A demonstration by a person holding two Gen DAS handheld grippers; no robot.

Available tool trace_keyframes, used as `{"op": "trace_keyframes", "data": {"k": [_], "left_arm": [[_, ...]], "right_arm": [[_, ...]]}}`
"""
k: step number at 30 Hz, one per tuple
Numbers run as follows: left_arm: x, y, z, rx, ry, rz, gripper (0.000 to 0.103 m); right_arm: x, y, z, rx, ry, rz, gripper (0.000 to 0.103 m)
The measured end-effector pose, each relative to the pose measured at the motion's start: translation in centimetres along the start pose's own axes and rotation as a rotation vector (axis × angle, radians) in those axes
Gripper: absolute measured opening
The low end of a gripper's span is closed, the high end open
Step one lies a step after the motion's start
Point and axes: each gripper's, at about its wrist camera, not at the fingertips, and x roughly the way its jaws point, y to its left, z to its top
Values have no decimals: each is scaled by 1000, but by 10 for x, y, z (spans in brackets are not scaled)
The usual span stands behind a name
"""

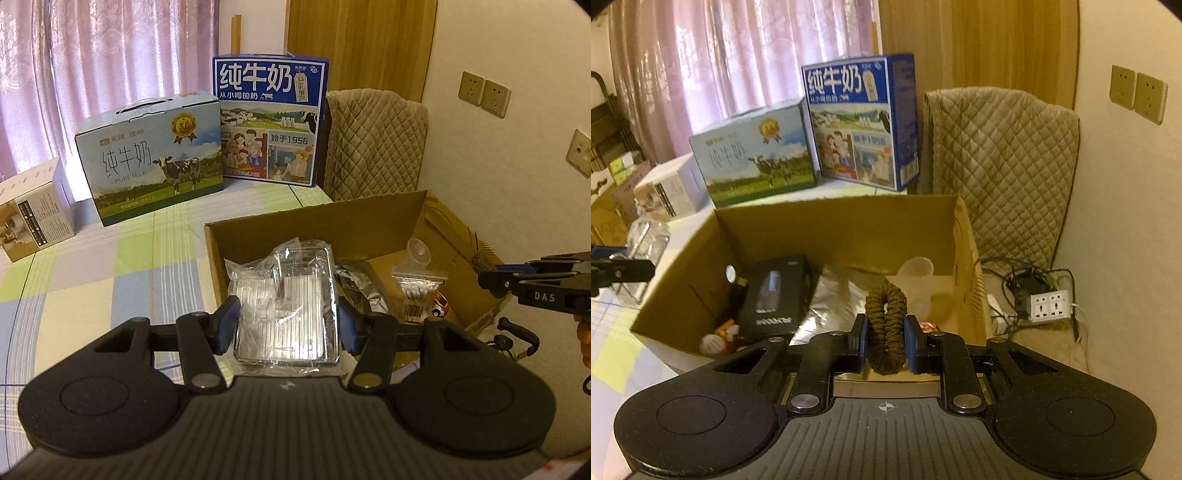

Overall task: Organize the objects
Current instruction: 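Carry the packaged hook and hair tie into the box and open both tools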

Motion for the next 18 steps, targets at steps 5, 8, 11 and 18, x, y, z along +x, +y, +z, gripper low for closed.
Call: {"op": "trace_keyframes", "data": {"k": [5, 8, 11, 18], "left_arm": [[10, -4, 3, -5, 15, 10, 51], [16, -7, 6, -3, 23, 12, 51], [23, -12, 8, 1, 30, 11, 51], [39, -25, 13, 17, 53, -5, 51]], "right_arm": [[12, -9, 2, -8, 28, 10, 17], [19, -14, 4, -12, 46, 9, 17], [24, -18, 6, -21, 63, 21, 17], [28, -21, 8, -47, 45, 29, 41]]}}
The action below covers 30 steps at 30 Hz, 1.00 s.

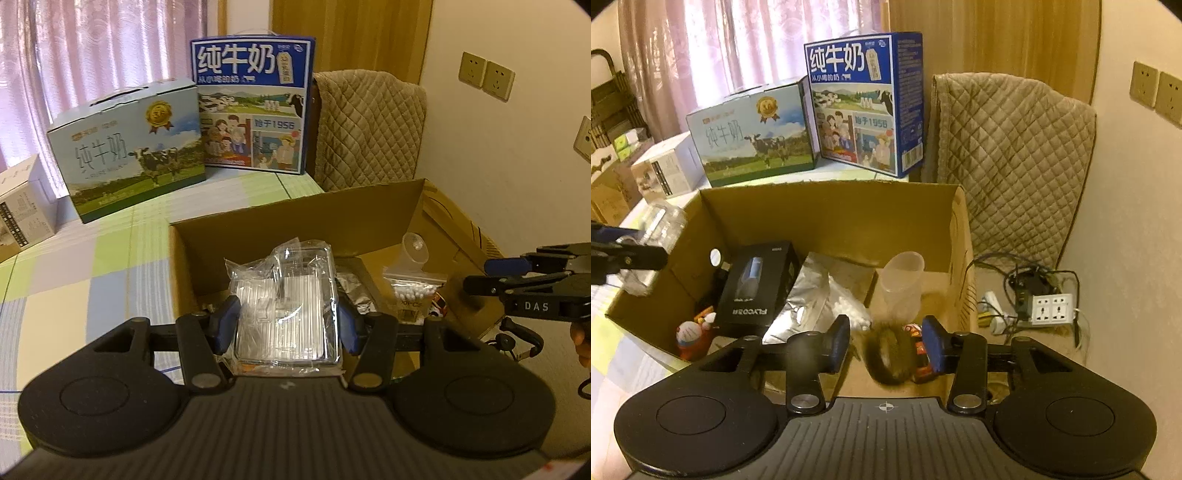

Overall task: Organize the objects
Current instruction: 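Carry the packaged hook and hair tie into the box and open both tools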

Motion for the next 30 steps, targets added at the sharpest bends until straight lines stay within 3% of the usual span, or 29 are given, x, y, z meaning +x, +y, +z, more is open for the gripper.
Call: {"op": "trace_keyframes", "data": {"k": [15, 18, 21, 24, 30], "left_arm": [[31, -28, 5, 36, 55, -43, 50], [36, -34, 5, 44, 61, -53, 39], [40, -38, 6, 55, 65, -50, 39], [44, -39, 6, 50, 74, -47, 42], [43, -41, 6, 48, 77, -26, 59]], "right_arm": [[-1, -16, 3, 33, -3, 22, 41], [-1, -17, 3, 34, -7, 26, 41], [-2, -18, 4, 36, -10, 31, 41], [-4, -19, 3, 37, -16, 37, 41], [-8, -21, 3, 40, -23, 47, 41]]}}
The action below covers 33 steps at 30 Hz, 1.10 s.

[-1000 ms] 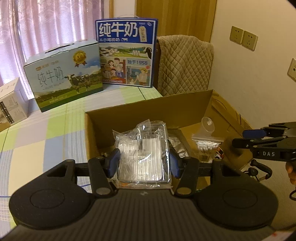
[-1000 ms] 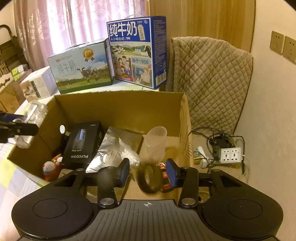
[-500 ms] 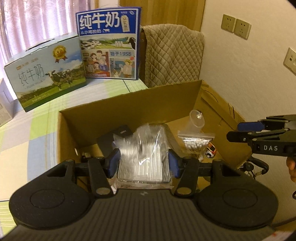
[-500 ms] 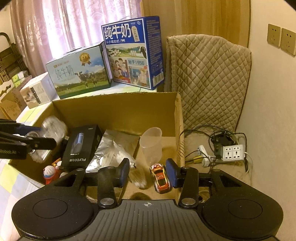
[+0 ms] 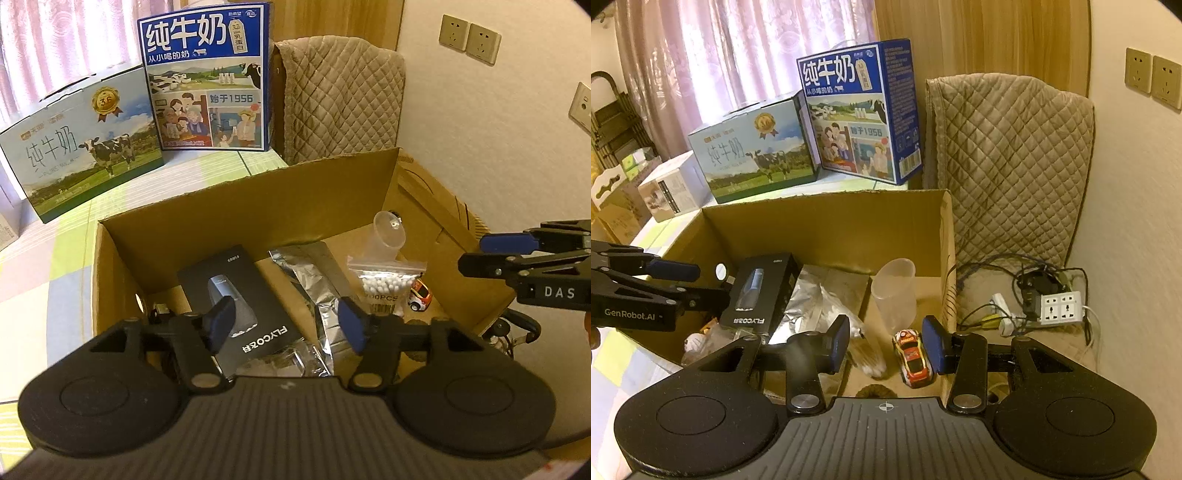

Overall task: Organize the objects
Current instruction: 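Carry the packaged hook and hair tie into the box and open both tools, then withdraw both tools from the box back over the table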

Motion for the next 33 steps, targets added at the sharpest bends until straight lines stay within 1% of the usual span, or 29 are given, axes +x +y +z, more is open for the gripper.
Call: {"op": "trace_keyframes", "data": {"k": [2, 4, 5, 7, 8, 10, 11, 16, 20, 22, 25, 28, 33], "left_arm": [[-1, 0, 0, -4, -1, 7, 64], [-3, 0, 0, -9, -4, 15, 73], [-5, 0, 0, -10, -7, 20, 75], [-8, 0, -1, -16, -13, 25, 84], [-10, 1, -1, -20, -22, 25, 87], [-19, 4, -2, -35, -52, 21, 99], [-25, 6, -2, -43, -70, 26, 101], [-55, 18, -8, -76, -149, 75, 102], [-82, 32, -19, -101, -208, 138, 102], [-97, 40, -26, -110, -242, 157, 102], [-116, 51, -36, -131, -262, 185, 102], [-133, 64, -48, -162, -255, 215, 102], [-153, 86, -75, -206, -181, 262, 102]], "right_arm": [[-1, 0, -1, -1, 0, 3, 41], [-2, 1, 0, -3, -2, 8, 41], [-3, 1, -1, -4, -4, 11, 41], [-4, 1, -1, -5, -6, 18, 41], [-5, 1, -2, -4, -8, 22, 41], [-7, 2, -3, -2, -11, 28, 42], [-7, 3, -4, -1, -13, 32, 43], [-14, 9, -6, 11, -55, 50, 59], [-21, 22, -6, 18, -84, 58, 64], [-25, 33, -5, 6, -99, 62, 66], [-31, 49, -6, -9, -112, 64, 69], [-34, 67, -8, -17, -111, 68, 70], [-40, 102, -20, -7, -75, 93, 70]]}}
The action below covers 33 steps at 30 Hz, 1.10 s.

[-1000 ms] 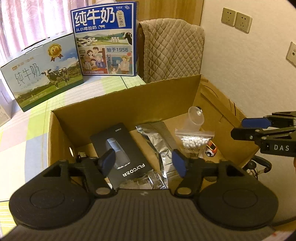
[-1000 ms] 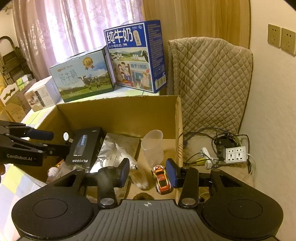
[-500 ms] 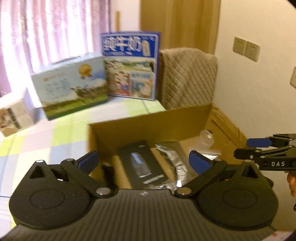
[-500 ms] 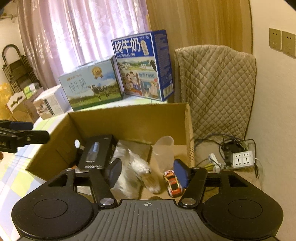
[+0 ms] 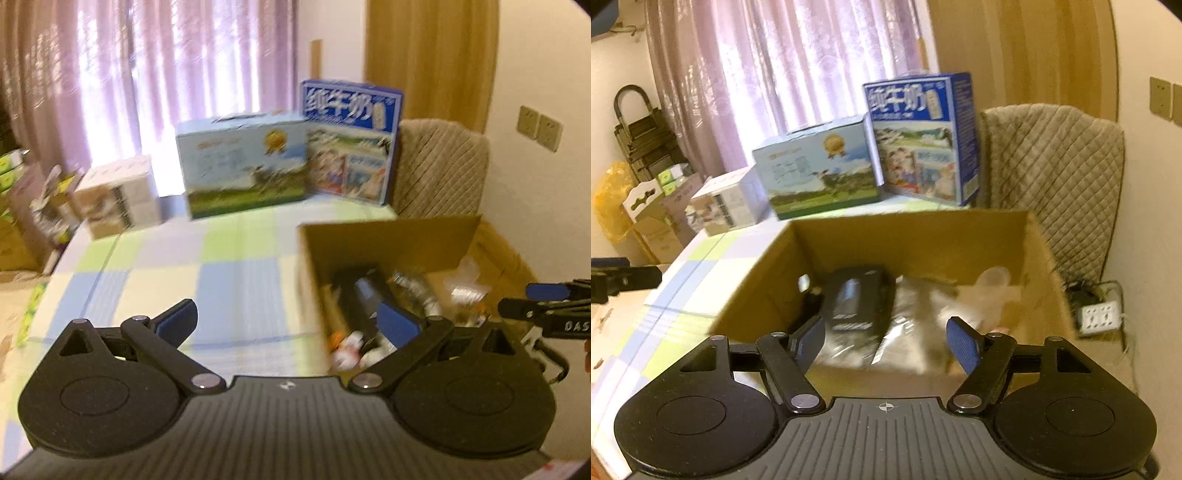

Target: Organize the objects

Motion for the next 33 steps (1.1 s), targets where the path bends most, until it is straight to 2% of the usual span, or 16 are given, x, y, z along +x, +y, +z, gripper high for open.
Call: {"op": "trace_keyframes", "data": {"k": [7, 15, 33], "left_arm": [[-29, 46, -40, -31, 92, 36, 102], [-60, 84, -85, -63, 174, 19, 102], [-119, 116, -152, -63, 228, 2, 102]], "right_arm": [[-6, 59, -28, 4, 67, 29, 70], [-21, 122, -67, 4, 127, 51, 70], [-53, 215, -124, -18, 169, 73, 70]]}}
